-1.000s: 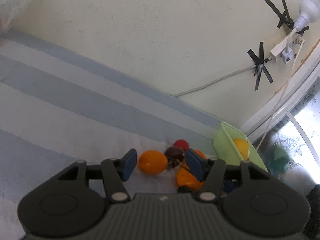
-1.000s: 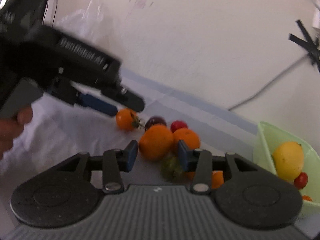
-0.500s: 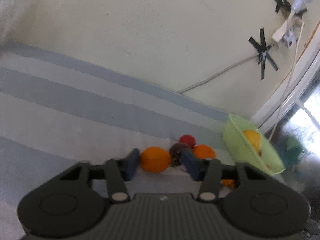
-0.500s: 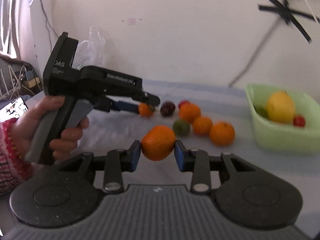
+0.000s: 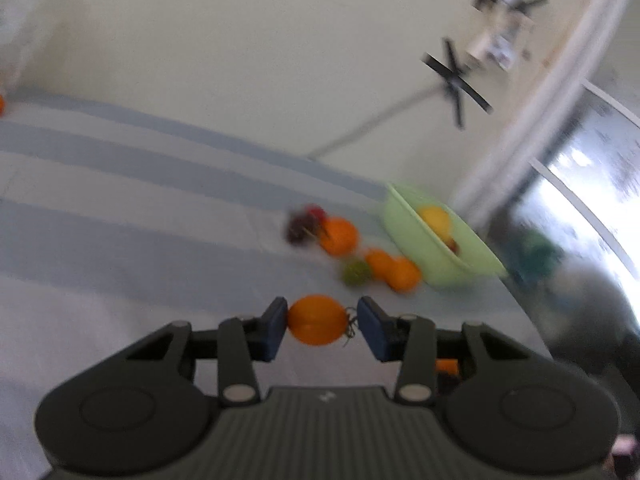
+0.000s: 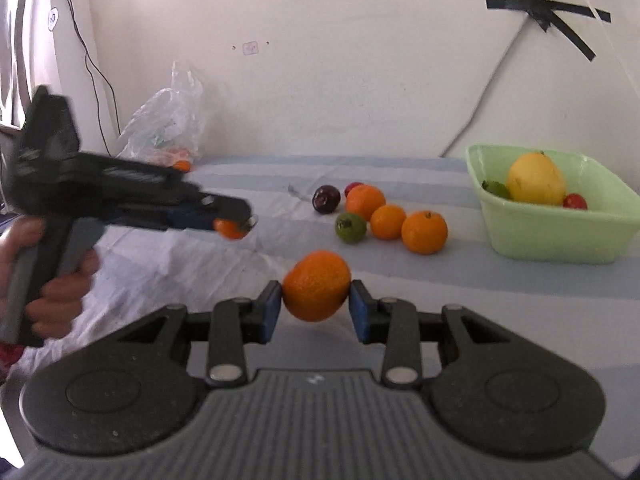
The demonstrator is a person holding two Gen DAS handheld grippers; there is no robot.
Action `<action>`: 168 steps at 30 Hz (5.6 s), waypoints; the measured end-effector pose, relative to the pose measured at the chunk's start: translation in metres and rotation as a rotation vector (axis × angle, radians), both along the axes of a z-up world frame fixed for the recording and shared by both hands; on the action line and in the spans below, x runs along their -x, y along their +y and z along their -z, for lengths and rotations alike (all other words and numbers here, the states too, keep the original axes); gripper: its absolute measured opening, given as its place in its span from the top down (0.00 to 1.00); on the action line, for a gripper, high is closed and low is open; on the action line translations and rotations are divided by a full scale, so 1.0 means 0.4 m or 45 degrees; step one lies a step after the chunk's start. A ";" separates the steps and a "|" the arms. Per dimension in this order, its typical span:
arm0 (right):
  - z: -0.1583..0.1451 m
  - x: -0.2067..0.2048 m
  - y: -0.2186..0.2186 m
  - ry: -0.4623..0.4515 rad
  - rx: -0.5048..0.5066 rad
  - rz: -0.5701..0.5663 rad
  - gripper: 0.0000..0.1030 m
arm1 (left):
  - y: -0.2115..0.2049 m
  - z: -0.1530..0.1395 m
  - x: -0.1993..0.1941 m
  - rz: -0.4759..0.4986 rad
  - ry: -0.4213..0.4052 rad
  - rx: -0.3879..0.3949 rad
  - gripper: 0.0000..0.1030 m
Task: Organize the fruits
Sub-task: 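Carry the tangerine and orange into the green basin and open both grippers, then grasp the green lime with the left gripper while the right gripper grasps a tangerine, then carry the lime and tangerine into the green basin and open both grippers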
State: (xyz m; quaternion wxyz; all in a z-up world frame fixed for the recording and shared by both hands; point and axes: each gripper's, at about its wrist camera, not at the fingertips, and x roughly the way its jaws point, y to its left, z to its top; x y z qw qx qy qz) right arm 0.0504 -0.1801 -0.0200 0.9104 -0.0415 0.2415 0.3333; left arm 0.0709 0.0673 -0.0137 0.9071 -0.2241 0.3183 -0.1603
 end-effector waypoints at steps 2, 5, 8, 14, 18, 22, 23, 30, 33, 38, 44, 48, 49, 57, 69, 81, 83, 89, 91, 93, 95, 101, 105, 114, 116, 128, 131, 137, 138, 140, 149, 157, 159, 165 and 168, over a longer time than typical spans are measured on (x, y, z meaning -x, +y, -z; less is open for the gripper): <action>0.012 -0.001 -0.006 0.019 0.009 0.014 0.62 | -0.030 0.003 0.017 0.049 0.004 -0.019 0.62; 0.020 0.002 -0.021 0.046 0.003 0.024 0.61 | -0.075 0.004 0.026 0.103 0.004 -0.046 0.61; 0.015 0.011 -0.025 0.034 0.016 0.033 0.59 | -0.105 -0.002 0.030 0.115 -0.011 -0.117 0.61; 0.014 0.015 -0.023 0.000 0.028 0.030 0.58 | -0.141 0.000 0.036 0.118 -0.006 -0.173 0.55; 0.019 0.004 -0.008 -0.007 0.052 0.008 0.58 | -0.149 0.008 0.045 0.101 0.018 -0.201 0.55; 0.035 -0.005 -0.004 0.013 0.065 0.001 0.59 | -0.158 0.010 0.049 0.086 0.013 -0.231 0.63; 0.033 -0.004 -0.008 0.014 0.053 -0.003 0.60 | -0.161 0.010 0.047 0.079 0.014 -0.248 0.66; 0.015 -0.010 -0.054 -0.013 -0.051 0.048 0.60 | -0.175 -0.020 -0.024 0.139 0.038 -0.105 0.68; -0.001 -0.032 -0.091 -0.023 -0.097 0.092 0.60 | -0.197 -0.053 -0.100 0.179 0.021 -0.017 0.68; -0.054 -0.095 -0.171 -0.131 -0.136 0.243 0.60 | -0.276 -0.117 -0.240 0.245 -0.042 0.022 0.68; -0.082 -0.214 -0.259 -0.195 -0.114 0.440 0.60 | -0.397 -0.126 -0.385 0.278 -0.043 -0.022 0.68; -0.073 -0.263 -0.294 -0.226 -0.099 0.553 0.59 | -0.438 -0.096 -0.422 0.256 -0.005 -0.088 0.67; -0.065 -0.267 -0.299 -0.230 -0.103 0.570 0.59 | -0.441 -0.091 -0.424 0.244 -0.001 -0.099 0.64; -0.053 -0.250 -0.334 -0.297 -0.158 0.655 0.55 | -0.364 -0.129 -0.365 0.165 -0.073 -0.003 0.61; -0.054 -0.168 -0.316 -0.269 -0.298 0.597 0.55 | -0.060 -0.081 -0.104 -0.158 -0.063 0.009 0.61; -0.011 -0.108 -0.038 -0.180 0.055 0.190 0.55 | -0.112 -0.015 -0.142 0.005 -0.031 -0.063 0.55; -0.007 -0.136 -0.015 -0.149 0.093 0.178 0.55 | -0.124 -0.011 -0.159 0.038 -0.029 -0.093 0.53; 0.006 -0.189 0.023 -0.111 0.162 0.177 0.55 | -0.140 0.004 -0.203 0.073 0.002 -0.159 0.49; 0.009 -0.200 0.027 -0.110 0.165 0.180 0.55 | -0.147 0.012 -0.208 0.087 0.005 -0.177 0.49; 0.016 -0.212 0.031 -0.081 0.170 0.181 0.55 | -0.154 0.019 -0.209 0.091 -0.016 -0.196 0.52; 0.018 -0.222 0.032 -0.059 0.166 0.181 0.55 | -0.156 0.022 -0.210 0.083 -0.030 -0.208 0.60; 0.015 -0.218 0.011 -0.046 0.117 0.180 0.64 | -0.128 0.029 -0.197 0.077 -0.006 -0.128 0.74; 0.015 -0.172 -0.011 -0.059 0.111 0.183 0.64 | -0.128 0.025 -0.142 0.096 -0.009 -0.118 0.74; 0.030 -0.010 -0.117 -0.019 0.023 0.203 0.63 | -0.186 -0.001 -0.005 0.176 -0.103 -0.219 0.73; 0.040 -0.001 -0.120 -0.019 0.056 0.209 0.63 | -0.205 0.001 0.000 0.184 -0.106 -0.268 0.72; 0.047 0.003 -0.098 -0.054 0.087 0.212 0.61 | -0.264 0.014 -0.008 0.141 -0.093 -0.385 0.63; 0.048 -0.001 -0.092 -0.047 0.093 0.207 0.59 | -0.277 0.016 -0.002 0.111 -0.110 -0.456 0.74; 0.046 -0.004 -0.100 -0.038 0.054 0.185 0.63 | -0.281 -0.003 -0.015 0.138 -0.104 -0.410 0.74; 0.043 -0.005 -0.105 -0.036 0.033 0.184 0.63 | -0.284 -0.016 -0.026 0.156 -0.110 -0.379 0.74; 0.031 -0.005 -0.118 -0.060 -0.005 0.196 0.63 | -0.299 -0.052 -0.056 0.193 -0.140 -0.332 0.74; -0.064 -0.115 -0.225 -0.225 -0.123 0.394 0.63 | -0.404 -0.147 -0.290 0.275 -0.170 -0.176 0.74; -0.043 -0.260 -0.250 -0.217 -0.052 0.492 0.62 | -0.454 -0.079 -0.431 0.246 -0.033 -0.171 0.72; -0.030 -0.264 -0.247 -0.246 -0.044 0.503 0.61 | -0.463 -0.072 -0.435 0.228 -0.052 -0.202 0.68; -0.032 -0.257 -0.283 -0.257 -0.126 0.512 0.58 | -0.431 -0.106 -0.402 0.200 -0.090 -0.135 0.65; -0.033 -0.245 -0.304 -0.240 -0.190 0.544 0.58 | -0.362 -0.149 -0.334 0.148 -0.166 -0.058 0.65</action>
